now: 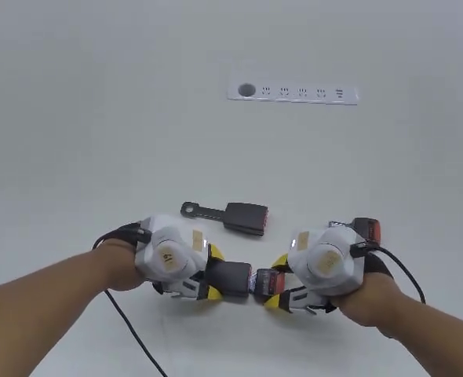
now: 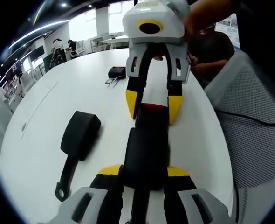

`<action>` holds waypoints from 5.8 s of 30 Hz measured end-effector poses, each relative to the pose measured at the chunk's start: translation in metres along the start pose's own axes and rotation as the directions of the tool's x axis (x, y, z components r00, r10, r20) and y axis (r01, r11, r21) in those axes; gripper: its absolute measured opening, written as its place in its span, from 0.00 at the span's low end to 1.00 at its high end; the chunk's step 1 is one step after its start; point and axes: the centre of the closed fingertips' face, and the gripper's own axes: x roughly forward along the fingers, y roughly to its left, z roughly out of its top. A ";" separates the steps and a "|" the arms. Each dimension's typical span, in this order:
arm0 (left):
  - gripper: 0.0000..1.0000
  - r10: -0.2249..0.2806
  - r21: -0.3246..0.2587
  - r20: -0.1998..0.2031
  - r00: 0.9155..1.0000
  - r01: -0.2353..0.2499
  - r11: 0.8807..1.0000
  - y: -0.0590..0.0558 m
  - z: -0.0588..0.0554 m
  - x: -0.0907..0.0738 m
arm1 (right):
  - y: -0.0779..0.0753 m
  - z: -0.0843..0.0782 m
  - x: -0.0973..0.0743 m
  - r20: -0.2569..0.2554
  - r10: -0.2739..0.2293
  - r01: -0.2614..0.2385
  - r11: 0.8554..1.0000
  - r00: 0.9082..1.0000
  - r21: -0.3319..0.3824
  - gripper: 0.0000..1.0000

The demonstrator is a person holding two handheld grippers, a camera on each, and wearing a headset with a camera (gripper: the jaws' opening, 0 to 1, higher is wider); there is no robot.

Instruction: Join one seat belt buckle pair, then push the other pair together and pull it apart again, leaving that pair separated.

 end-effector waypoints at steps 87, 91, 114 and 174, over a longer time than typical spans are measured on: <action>0.52 0.096 -0.020 0.014 0.995 -0.096 0.995 0.012 0.001 0.000 | 0.010 0.003 -0.007 0.191 -0.089 0.090 0.996 0.978 0.006 0.40; 0.73 0.074 -0.031 0.068 0.995 -0.072 0.997 0.003 0.011 -0.009 | 0.005 0.016 -0.022 0.281 -0.115 0.101 0.993 0.953 0.062 0.66; 0.85 0.223 -0.034 0.149 0.963 -0.220 0.975 0.078 0.035 -0.069 | -0.092 -0.031 -0.117 0.275 -0.265 0.233 0.962 0.924 0.144 0.77; 0.51 0.023 0.003 0.030 0.999 -0.023 1.000 0.108 0.031 0.018 | -0.122 -0.103 -0.094 0.112 -0.022 0.027 0.999 0.993 -0.047 0.38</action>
